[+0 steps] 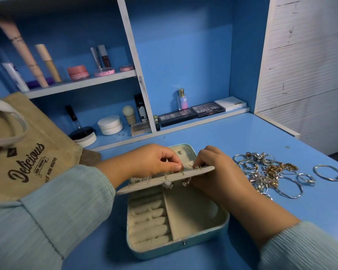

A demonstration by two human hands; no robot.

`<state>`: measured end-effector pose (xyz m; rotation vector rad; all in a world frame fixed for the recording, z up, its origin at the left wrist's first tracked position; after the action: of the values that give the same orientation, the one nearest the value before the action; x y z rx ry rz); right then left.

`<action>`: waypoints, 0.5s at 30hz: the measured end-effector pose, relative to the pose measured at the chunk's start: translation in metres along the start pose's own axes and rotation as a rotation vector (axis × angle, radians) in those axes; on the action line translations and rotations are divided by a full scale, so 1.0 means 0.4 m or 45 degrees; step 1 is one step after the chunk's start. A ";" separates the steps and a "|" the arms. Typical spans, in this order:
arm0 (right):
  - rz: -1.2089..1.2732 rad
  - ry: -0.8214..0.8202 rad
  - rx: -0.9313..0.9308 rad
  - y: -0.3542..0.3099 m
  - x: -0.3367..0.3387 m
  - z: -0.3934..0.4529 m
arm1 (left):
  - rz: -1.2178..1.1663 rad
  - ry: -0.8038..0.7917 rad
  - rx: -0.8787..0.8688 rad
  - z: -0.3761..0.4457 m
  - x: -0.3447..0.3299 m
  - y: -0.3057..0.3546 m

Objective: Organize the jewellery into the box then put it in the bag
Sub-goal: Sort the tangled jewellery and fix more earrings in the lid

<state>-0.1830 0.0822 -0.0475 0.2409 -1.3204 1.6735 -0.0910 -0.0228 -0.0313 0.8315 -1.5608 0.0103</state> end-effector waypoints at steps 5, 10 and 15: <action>0.026 -0.008 -0.008 0.001 -0.003 0.002 | -0.063 0.022 0.016 -0.002 0.005 -0.002; 0.029 0.001 -0.016 0.000 -0.002 0.000 | -0.038 -0.001 0.037 0.001 0.004 0.000; 0.025 0.000 -0.012 -0.003 -0.001 0.002 | -0.004 -0.054 0.066 0.003 0.004 -0.001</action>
<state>-0.1821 0.0810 -0.0466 0.2230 -1.3342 1.6831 -0.0916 -0.0245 -0.0303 0.8799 -1.6049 0.0311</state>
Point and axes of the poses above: each hand's wrist, its own z-axis towards the middle knuckle, its own x-axis out of the back of the hand, y = z × x, the point moved 6 cm from there along z, towards the middle knuckle, and after that the axes turned 1 degree about y, right-handed, at the moved point
